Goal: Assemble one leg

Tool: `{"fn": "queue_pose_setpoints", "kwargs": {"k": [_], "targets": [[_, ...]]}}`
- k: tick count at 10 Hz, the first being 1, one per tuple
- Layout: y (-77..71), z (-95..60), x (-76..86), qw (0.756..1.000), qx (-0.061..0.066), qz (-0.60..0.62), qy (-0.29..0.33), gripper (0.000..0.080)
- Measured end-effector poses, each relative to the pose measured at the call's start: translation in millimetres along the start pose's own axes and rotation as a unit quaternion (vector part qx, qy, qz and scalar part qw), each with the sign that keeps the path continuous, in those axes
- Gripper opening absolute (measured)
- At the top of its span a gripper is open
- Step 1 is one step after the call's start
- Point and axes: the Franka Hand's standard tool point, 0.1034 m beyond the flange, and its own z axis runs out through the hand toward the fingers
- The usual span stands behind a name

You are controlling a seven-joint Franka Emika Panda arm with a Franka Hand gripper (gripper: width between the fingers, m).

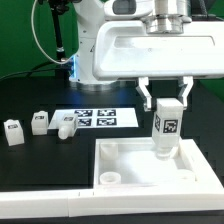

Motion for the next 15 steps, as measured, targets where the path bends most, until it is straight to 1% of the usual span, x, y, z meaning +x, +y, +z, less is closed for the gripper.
{"fn": "queue_pose_setpoints", "kwargs": {"k": [2, 4, 5, 7, 12, 14, 15], "targets": [[-2.5, 0.5, -0.2, 1.000, 0.001, 0.002, 0.000, 0.0287], [-22.0, 5.3, 0.9, 1.000, 0.012, 0.003, -0.001, 0.0287], [-29.9, 8.3, -1.4, 1.000, 0.016, 0.004, -0.004, 0.0287], [-31.7, 14.6, -7.4, 1.000, 0.016, 0.002, -0.009, 0.0287], [-27.1, 25.5, -14.7, 1.000, 0.012, 0.002, -0.017, 0.0287], [-33.2, 29.3, -10.4, 1.000, 0.014, -0.003, -0.005, 0.0287], [-36.5, 33.0, -13.0, 1.000, 0.015, -0.004, -0.008, 0.0287]]}}
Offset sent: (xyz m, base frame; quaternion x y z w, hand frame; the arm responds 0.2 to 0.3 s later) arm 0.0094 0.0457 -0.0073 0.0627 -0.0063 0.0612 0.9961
